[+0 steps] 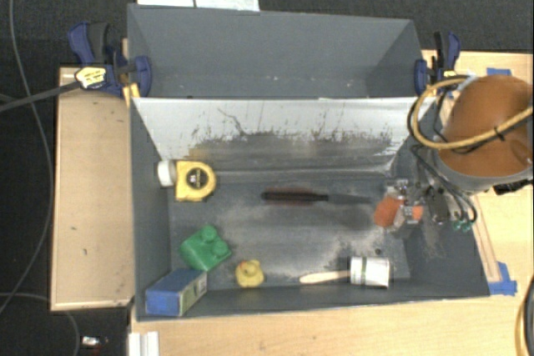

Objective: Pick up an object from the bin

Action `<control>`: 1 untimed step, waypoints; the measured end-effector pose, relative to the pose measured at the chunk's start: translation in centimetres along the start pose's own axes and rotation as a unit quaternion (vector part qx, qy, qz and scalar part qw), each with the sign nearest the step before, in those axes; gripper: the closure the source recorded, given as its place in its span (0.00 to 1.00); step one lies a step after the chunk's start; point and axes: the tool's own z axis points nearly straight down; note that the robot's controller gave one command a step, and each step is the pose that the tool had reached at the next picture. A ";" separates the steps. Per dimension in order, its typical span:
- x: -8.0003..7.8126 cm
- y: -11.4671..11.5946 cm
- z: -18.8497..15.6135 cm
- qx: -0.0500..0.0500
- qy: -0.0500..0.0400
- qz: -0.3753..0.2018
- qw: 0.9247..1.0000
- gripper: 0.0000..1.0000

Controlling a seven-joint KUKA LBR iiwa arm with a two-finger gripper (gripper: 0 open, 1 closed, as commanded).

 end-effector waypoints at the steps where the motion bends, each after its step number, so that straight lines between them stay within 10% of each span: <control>1: 1.2 -0.4 -3.5 -0.001 0.001 -0.001 1.000 1.00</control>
Offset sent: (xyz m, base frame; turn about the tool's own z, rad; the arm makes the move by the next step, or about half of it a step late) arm -0.0275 -0.0122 0.0811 -0.2704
